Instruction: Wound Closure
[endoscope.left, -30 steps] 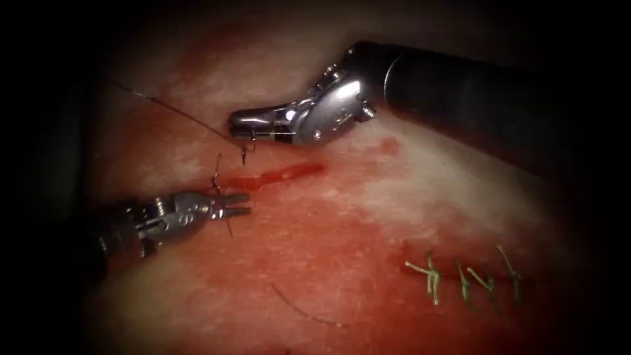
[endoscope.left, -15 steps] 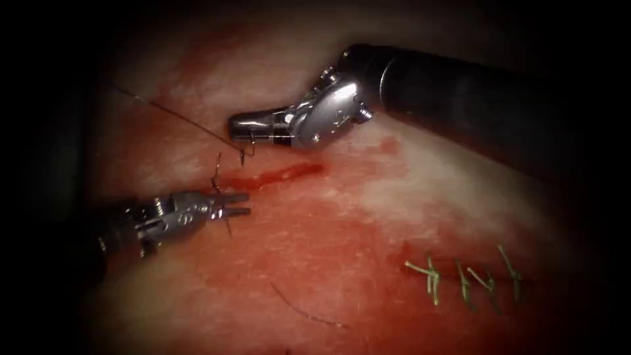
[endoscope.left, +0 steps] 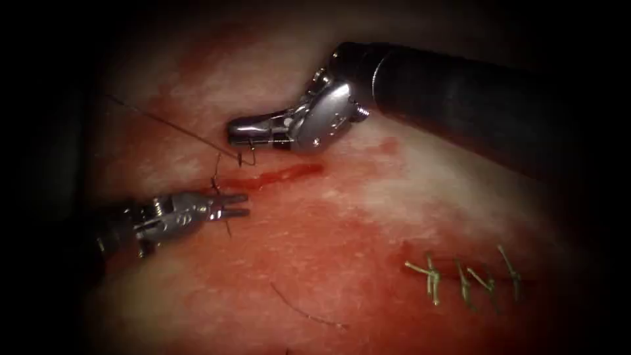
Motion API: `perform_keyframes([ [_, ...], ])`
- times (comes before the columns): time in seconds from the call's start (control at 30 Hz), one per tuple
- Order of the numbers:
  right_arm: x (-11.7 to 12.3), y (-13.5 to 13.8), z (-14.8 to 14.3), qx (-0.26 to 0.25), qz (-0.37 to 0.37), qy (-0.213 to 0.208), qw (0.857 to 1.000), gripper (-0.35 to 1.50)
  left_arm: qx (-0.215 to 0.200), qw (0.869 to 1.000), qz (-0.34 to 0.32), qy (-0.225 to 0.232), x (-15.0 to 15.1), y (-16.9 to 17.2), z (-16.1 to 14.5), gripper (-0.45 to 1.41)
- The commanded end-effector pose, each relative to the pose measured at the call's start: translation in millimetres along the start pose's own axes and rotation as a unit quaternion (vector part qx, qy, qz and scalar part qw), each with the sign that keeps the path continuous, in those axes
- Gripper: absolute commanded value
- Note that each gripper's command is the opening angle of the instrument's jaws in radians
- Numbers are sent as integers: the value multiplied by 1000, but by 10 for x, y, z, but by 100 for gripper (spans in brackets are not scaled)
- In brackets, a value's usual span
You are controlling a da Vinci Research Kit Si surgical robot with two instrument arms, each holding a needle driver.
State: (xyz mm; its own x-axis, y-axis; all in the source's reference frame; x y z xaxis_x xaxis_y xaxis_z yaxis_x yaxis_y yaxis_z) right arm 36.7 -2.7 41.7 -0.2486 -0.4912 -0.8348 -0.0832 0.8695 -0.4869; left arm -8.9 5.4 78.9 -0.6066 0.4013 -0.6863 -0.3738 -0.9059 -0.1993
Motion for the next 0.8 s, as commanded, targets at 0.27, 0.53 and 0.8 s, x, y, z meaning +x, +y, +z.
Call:
perform_keyframes([
  [0.27,0,-11,4,40,0,6,999,-35,-1,1000,-3,0,-1,0,8,-10],
  [0.53,5,-7,4,56,-10,3,998,-35,0,1000,-3,0,-1,-1,8,-8],
  [0.8,8,14,6,47,-25,-2,999,-35,-1,1000,-6,1,-1,-1,8,-8],
])
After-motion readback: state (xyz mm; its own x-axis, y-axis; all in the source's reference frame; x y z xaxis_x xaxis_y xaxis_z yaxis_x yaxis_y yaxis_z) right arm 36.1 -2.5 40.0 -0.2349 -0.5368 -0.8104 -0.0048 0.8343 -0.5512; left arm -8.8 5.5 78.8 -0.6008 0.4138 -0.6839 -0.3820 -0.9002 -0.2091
